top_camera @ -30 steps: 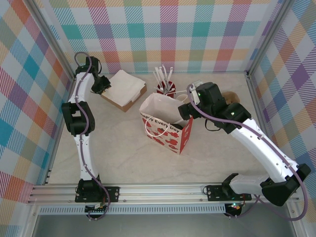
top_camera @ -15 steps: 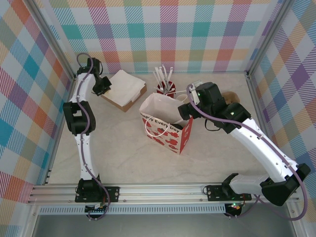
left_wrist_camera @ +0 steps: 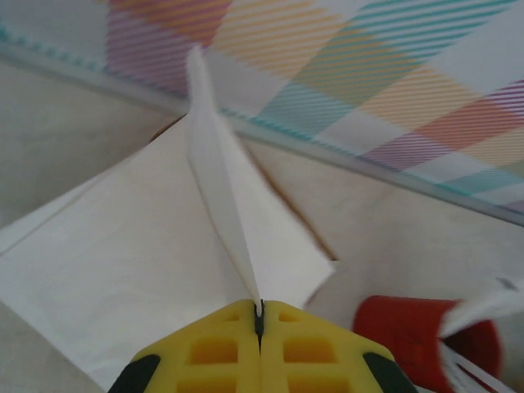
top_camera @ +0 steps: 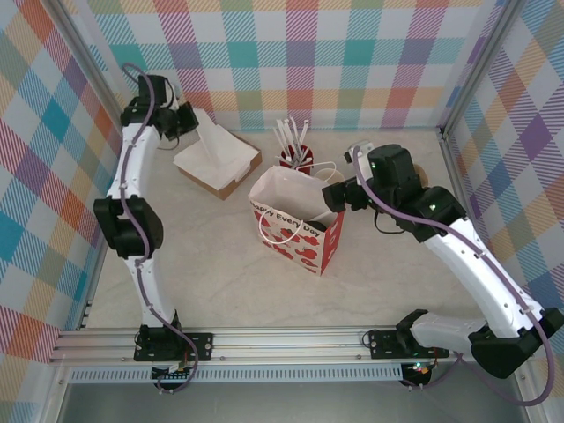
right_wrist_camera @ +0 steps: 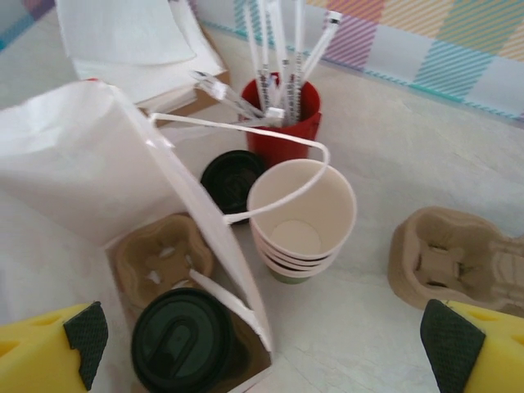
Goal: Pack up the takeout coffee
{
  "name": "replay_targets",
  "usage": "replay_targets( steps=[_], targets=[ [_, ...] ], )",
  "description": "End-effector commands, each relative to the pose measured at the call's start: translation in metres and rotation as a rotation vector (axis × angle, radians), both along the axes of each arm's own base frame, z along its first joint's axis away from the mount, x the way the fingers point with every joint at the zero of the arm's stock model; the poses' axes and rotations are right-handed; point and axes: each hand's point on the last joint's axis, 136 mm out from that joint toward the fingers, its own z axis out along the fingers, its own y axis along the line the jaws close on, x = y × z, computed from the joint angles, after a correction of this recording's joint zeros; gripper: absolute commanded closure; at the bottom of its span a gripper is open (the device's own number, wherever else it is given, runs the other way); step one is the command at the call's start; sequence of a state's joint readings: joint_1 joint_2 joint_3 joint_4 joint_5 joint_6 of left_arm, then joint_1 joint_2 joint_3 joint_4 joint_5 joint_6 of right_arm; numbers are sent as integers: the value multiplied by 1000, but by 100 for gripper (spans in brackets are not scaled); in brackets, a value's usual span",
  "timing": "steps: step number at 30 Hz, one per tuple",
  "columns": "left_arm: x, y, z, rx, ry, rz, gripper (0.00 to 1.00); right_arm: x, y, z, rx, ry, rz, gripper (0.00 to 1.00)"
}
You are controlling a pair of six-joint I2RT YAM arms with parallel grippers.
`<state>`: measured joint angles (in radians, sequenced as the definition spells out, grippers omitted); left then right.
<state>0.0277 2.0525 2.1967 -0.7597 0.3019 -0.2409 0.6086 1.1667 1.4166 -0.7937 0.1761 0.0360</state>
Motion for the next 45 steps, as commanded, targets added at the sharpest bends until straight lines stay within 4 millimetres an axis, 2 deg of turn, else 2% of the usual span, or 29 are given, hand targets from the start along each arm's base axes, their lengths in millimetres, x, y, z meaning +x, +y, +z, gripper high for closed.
replay_targets(
  steps=[1, 5, 8, 10, 13, 19, 25, 28, 32, 35, 38, 41, 45],
  targets=[
    [-21, -29, 68, -25, -186, -177, 100, -12, 30, 34, 115, -56, 178, 0],
    [-55, -53, 115, -47, -300, -333, 100, -19, 48, 54, 146, -123, 314, 0],
    [-91, -73, 149, -67, -384, -475, 100, -24, 61, 72, 142, -189, 424, 0],
    [-122, -87, 171, -79, -444, -583, 100, -28, 72, 87, 156, -228, 507, 0],
    [-168, -104, 195, -91, -508, -723, 100, -35, 88, 107, 172, -288, 621, 0],
    [-254, -133, 218, -131, -612, -949, 100, -52, 121, 145, 223, -386, 847, 0],
    [-312, -150, 229, -164, -679, -1088, 100, -57, 154, 171, 252, -471, 1017, 0],
    [-327, -155, 232, -179, -687, -1124, 100, -55, 168, 185, 283, -501, 1071, 0],
    [-336, -159, 232, -197, -684, -1157, 100, -61, 190, 190, 311, -503, 1158, 0],
    [-338, -160, 232, -197, -683, -1161, 100, -70, 205, 187, 339, -467, 1220, 0],
    [-340, -161, 233, -195, -690, -1166, 100, -77, 219, 175, 361, -407, 1265, 1],
    [-343, -161, 236, -191, -700, -1169, 100, -81, 229, 157, 360, -333, 1284, 11],
    [-345, -160, 240, -183, -716, -1171, 100, -78, 234, 137, 361, -238, 1272, 35]
  ],
)
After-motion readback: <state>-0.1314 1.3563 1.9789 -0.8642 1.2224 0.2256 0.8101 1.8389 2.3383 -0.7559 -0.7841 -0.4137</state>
